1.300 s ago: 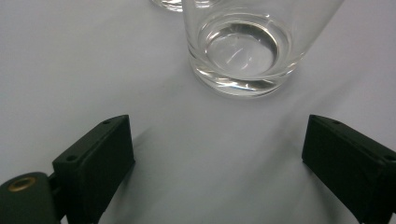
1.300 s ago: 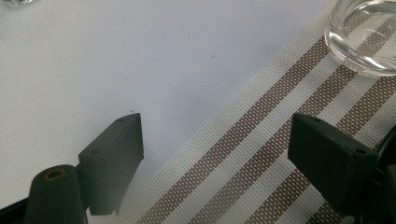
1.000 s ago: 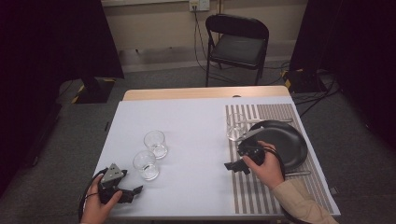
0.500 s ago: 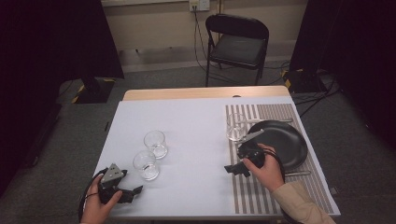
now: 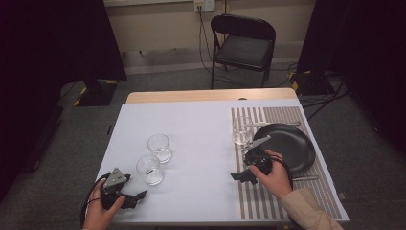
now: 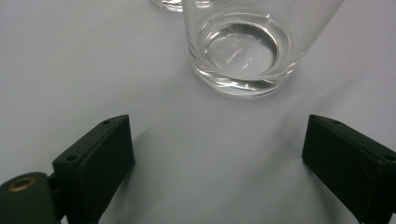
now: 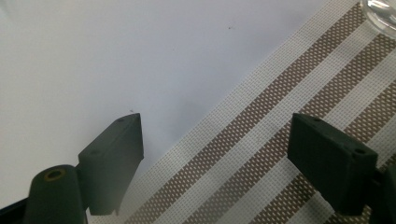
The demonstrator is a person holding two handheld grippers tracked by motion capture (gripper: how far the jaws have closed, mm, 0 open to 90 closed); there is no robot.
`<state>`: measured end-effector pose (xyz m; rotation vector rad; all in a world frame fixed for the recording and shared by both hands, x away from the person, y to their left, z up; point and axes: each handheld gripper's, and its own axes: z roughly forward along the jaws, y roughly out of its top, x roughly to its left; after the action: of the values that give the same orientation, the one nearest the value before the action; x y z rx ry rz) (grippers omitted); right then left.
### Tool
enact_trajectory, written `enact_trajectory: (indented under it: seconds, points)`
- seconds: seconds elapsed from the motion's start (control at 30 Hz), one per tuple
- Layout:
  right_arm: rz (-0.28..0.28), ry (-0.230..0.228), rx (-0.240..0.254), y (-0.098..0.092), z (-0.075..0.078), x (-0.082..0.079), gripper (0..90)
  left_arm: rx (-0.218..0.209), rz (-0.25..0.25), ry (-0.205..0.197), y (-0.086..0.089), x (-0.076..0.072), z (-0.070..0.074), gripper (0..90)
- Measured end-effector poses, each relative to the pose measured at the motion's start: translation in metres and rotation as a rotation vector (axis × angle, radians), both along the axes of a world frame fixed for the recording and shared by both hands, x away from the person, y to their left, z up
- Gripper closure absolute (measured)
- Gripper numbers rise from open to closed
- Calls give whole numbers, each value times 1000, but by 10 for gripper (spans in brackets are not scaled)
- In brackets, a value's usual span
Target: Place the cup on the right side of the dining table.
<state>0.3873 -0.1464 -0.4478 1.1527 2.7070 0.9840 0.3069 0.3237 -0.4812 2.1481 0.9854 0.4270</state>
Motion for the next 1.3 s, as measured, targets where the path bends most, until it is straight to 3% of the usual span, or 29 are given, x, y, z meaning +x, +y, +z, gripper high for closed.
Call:
enact_trajectory:
  seconds: [0.93,1.3]
  points:
    - [19,-3,-16,-1,-9,-9,168,0,0,0,0,0,0,81]
    - [43,-43,-32,-2,-11,-13,160,1,0,0,0,0,0,81]
